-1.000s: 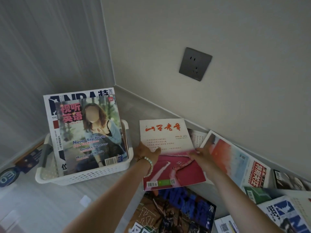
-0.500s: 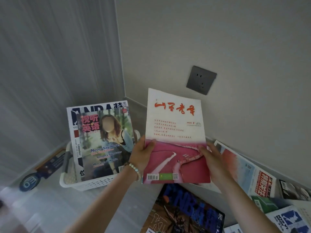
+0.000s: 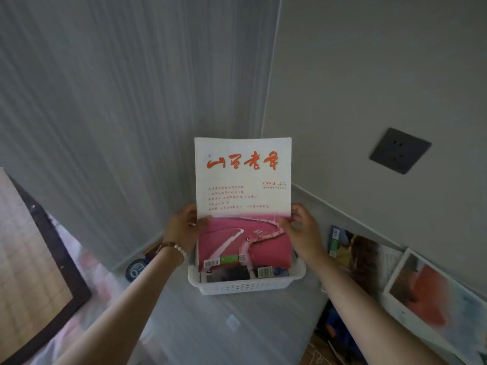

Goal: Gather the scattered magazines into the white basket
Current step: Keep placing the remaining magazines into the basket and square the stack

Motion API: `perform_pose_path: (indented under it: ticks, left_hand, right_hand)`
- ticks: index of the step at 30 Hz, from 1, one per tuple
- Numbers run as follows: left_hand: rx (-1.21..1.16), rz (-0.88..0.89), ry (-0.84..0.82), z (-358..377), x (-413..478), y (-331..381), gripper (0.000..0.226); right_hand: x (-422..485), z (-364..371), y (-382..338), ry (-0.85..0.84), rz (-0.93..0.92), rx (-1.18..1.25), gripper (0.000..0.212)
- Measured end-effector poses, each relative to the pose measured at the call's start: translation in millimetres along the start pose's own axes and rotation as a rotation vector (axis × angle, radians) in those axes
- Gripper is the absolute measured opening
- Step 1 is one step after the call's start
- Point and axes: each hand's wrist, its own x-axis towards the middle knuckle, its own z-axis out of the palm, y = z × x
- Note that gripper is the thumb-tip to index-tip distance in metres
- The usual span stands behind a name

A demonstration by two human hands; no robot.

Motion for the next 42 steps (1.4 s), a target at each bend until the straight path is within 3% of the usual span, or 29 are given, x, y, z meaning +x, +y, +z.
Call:
perform_pose_path:
  ticks: [4, 7, 10, 13, 17, 21, 26, 29, 33, 36, 39, 42]
  left_hand:
    - [0.382, 0.056, 0.093, 4.5, -0.8, -43.3, 0.038]
    - [0.386, 0.011, 0.146, 11.0, -2.1, -55.6, 0.039]
    - [0.326, -0.032, 0.164, 13.2, -1.1, -58.4, 0.051]
    - [0.300, 0.015, 0.155, 17.7, -2.3, -53.1, 0.067]
    - [0.181, 0.119, 0.114, 43.6, -10.4, -26.2, 0.059]
    - [-0.006, 0.171, -0.026, 96.2, -23.5, 7.5, 0.043]
    - [-0.116, 0.160, -0.278, 177.8, -41.1, 38.8, 0.029]
    - [-0.097, 0.157, -0.429, 225.4, -54.5, 46.1, 0.032]
    - [-0.072, 0.152, -0.622, 281.9, -67.4, 46.7, 0.019]
    - [0.107, 0.101, -0.700, 326.5, -75.8, 39.9, 0.053]
    - [0.220, 0.083, -0.737, 360.9, -84.7, 33.3, 0.064]
    - [0.322, 0.182, -0.722, 383.2, -85.4, 28.0, 0.067]
  right_hand:
    - [-3.6, 12.5, 28.6, 0.100, -0.081, -0.469, 0.020]
    - [-6.8, 13.4, 40.3, 0.122, -0.058, -0.586, 0.027]
    - [-10.3, 12.8, 46.2, 0.133, -0.008, -0.550, 0.031]
    - [-14.9, 8.7, 48.7, 0.185, 0.072, -0.348, 0.038]
    - [-23.0, -9.5, 55.0, 0.247, 0.243, -0.059, 0.042]
    - [-37.8, -56.0, 72.6, 0.289, 0.326, 0.096, 0.036]
    - [-65.1, -128.4, 105.3, 0.435, 0.450, 0.069, 0.035]
    - [-86.1, -167.4, 125.3, 0.493, 0.526, 0.037, 0.044]
    - [-114.1, -213.8, 153.4, 0.560, 0.542, 0.095, 0.051]
    - [-129.6, -241.1, 178.7, 0.453, 0.621, -0.197, 0.062]
    - [-143.4, -248.7, 202.7, 0.251, 0.432, -0.740, 0.066]
    - [-154.4, -240.6, 223.4, 0.092, 0.603, -0.765, 0.069]
